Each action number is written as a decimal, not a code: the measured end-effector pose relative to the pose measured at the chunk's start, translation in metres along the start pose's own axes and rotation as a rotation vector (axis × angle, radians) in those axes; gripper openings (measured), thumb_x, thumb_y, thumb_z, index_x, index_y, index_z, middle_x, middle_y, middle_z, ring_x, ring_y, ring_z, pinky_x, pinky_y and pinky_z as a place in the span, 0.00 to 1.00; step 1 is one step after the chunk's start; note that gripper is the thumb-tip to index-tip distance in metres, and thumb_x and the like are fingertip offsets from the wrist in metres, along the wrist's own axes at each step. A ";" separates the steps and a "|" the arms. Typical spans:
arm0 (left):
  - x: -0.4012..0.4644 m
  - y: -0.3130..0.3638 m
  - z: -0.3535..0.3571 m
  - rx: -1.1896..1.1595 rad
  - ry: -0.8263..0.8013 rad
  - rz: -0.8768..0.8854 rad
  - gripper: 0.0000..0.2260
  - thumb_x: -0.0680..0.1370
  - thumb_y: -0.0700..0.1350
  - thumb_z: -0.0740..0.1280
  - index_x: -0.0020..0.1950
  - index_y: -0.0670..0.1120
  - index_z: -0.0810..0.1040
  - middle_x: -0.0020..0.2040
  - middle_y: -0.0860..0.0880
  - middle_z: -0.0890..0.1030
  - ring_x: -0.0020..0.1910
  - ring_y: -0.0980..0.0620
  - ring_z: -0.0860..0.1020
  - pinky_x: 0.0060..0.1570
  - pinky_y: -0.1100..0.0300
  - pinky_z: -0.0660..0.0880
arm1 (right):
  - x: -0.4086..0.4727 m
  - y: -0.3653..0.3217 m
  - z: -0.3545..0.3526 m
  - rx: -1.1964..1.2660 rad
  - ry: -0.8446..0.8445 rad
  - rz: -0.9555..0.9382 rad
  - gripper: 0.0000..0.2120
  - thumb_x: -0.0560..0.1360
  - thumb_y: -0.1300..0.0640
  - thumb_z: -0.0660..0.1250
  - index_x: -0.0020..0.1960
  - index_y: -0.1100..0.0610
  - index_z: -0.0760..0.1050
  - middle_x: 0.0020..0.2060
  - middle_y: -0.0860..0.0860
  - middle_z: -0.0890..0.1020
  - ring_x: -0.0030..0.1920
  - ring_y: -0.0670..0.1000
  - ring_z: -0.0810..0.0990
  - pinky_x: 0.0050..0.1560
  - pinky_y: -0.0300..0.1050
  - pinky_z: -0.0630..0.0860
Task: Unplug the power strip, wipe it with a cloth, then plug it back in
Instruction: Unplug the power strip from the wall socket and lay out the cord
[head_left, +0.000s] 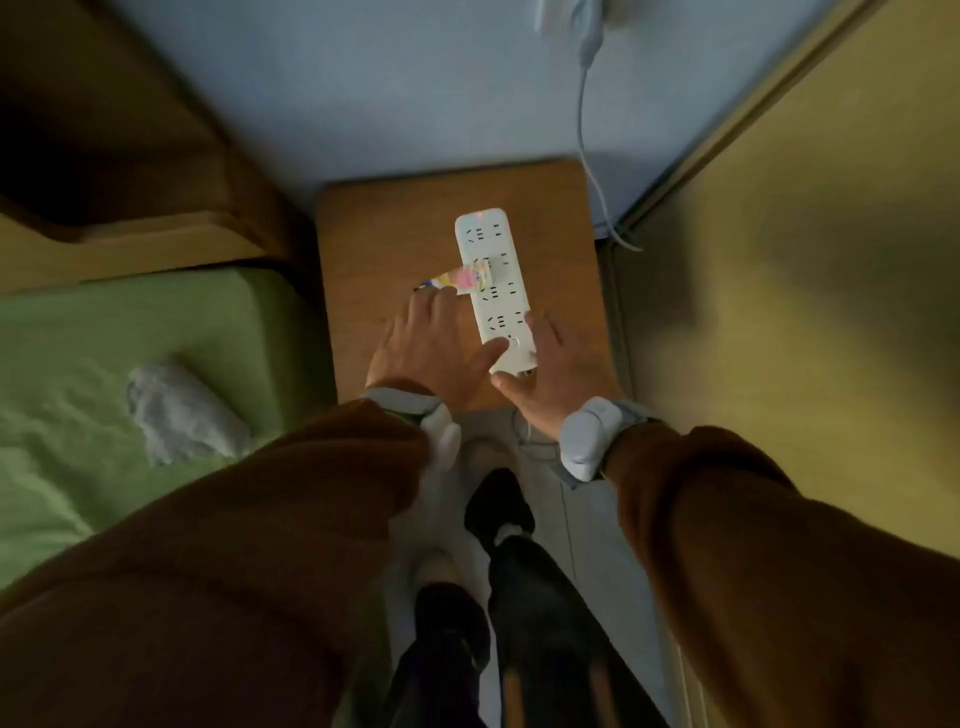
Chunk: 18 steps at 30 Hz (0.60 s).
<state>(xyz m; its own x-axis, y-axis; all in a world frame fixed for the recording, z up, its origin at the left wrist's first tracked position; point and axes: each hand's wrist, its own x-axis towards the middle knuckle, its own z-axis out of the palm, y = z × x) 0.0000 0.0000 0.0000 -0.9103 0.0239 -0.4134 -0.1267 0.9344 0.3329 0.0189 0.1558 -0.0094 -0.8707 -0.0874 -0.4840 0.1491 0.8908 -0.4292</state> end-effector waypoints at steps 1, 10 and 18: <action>0.012 -0.002 0.006 -0.004 0.010 0.000 0.35 0.76 0.66 0.64 0.75 0.48 0.63 0.73 0.46 0.68 0.70 0.45 0.70 0.65 0.47 0.72 | 0.012 0.003 0.005 0.029 0.008 -0.006 0.36 0.74 0.43 0.71 0.76 0.56 0.61 0.69 0.56 0.70 0.64 0.59 0.71 0.63 0.56 0.73; 0.084 -0.022 0.043 0.014 0.025 0.034 0.30 0.76 0.57 0.71 0.73 0.46 0.65 0.71 0.46 0.69 0.68 0.43 0.71 0.63 0.45 0.74 | 0.067 0.031 0.030 -0.036 -0.011 0.008 0.32 0.71 0.43 0.71 0.69 0.55 0.65 0.63 0.55 0.73 0.60 0.59 0.72 0.60 0.61 0.73; 0.108 -0.033 0.062 0.048 -0.017 0.071 0.25 0.76 0.41 0.70 0.72 0.46 0.67 0.70 0.45 0.70 0.69 0.43 0.70 0.62 0.48 0.72 | 0.098 0.043 0.043 0.023 -0.088 0.153 0.30 0.72 0.45 0.72 0.67 0.55 0.64 0.63 0.55 0.74 0.62 0.60 0.75 0.61 0.62 0.75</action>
<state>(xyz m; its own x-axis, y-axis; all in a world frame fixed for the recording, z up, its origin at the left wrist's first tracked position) -0.0696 -0.0064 -0.1086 -0.9094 0.0967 -0.4045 -0.0422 0.9461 0.3211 -0.0403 0.1664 -0.1078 -0.7925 0.0091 -0.6098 0.2884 0.8866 -0.3616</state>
